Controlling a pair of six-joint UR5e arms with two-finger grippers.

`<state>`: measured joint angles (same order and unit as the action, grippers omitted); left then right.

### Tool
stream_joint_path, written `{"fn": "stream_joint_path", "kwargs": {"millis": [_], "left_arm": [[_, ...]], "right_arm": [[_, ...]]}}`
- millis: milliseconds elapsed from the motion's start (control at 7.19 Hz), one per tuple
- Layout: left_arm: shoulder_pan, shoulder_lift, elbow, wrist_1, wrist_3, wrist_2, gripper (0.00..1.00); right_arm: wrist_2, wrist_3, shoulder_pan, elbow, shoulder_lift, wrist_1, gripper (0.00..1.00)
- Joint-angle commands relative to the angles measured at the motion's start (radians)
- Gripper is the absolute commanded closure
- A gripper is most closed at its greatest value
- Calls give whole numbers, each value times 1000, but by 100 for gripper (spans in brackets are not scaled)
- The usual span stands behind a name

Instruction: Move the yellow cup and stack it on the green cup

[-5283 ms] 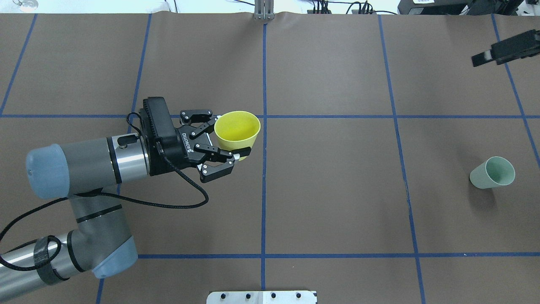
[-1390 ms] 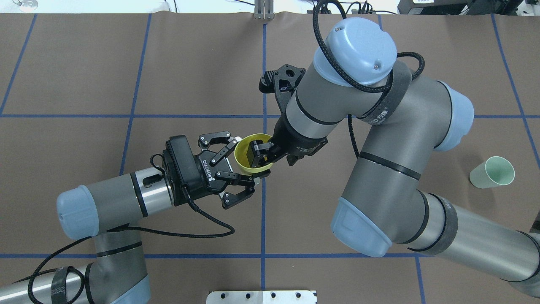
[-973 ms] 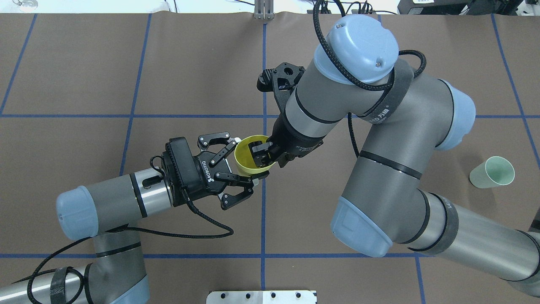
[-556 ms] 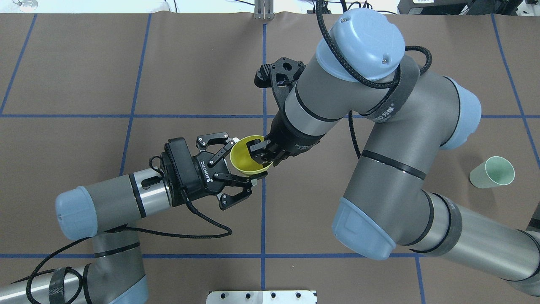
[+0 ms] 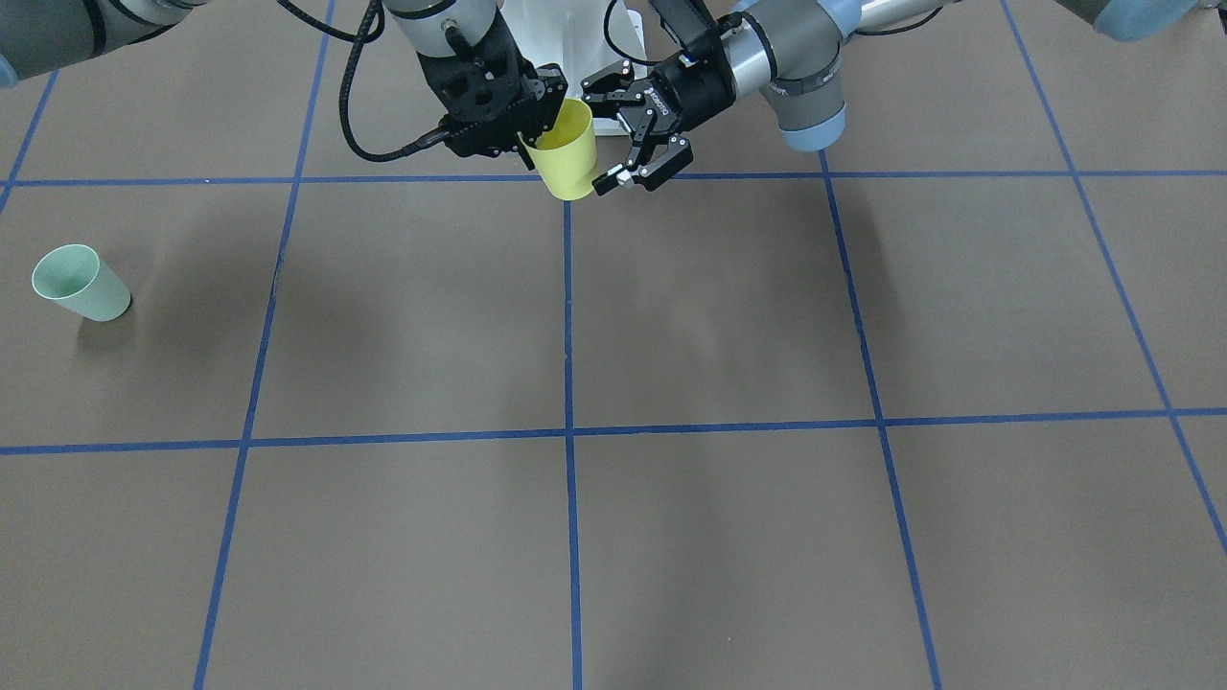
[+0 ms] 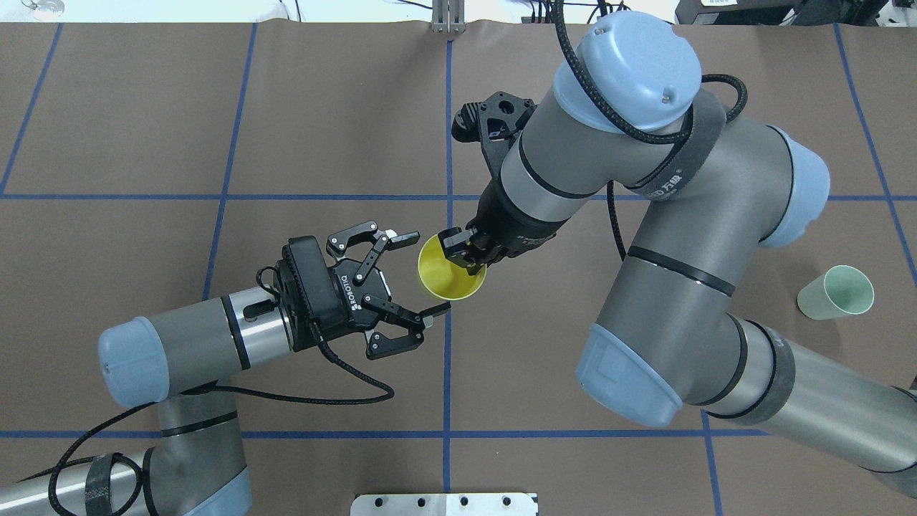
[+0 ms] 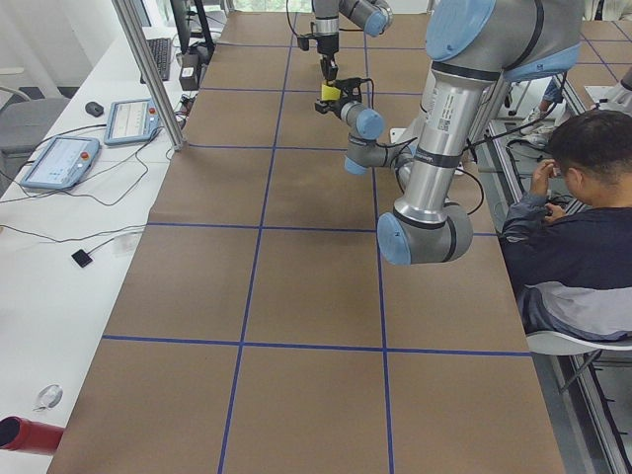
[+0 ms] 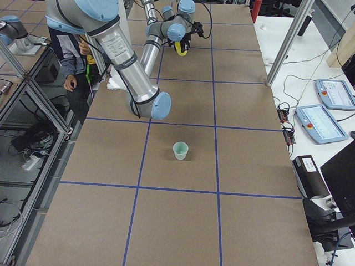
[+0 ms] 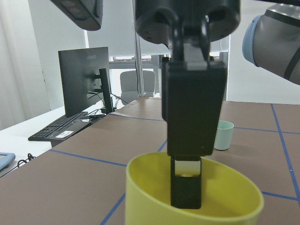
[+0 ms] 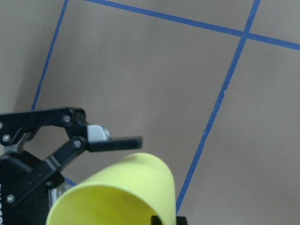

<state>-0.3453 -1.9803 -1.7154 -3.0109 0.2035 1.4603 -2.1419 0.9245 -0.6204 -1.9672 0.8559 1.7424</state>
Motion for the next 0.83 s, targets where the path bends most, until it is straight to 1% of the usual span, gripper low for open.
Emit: {"fn": "stream_joint_path", "kwargs": {"millis": [0,139,278,417,556,695], "left_arm": [[0,0,5,1,1,-2,1],[0,0,6,1,1,-2,1],[0,0,8,1,4,-8,1],[0,1,26,6,4,-79,1],[0,1,42,6,7,-125,1],[-1,3,48,12,13,-149,1]], "right_arm": [[-1,-1,-44,-1,44,2,100],[-4,-1,-82,1,57,5,100],[-7,-1,-122,-2,60,38,100],[-9,-1,-163,-4,58,77,100],[-9,-1,-209,-1,68,80,100],[-10,-3,-238,-1,90,80,100]]}}
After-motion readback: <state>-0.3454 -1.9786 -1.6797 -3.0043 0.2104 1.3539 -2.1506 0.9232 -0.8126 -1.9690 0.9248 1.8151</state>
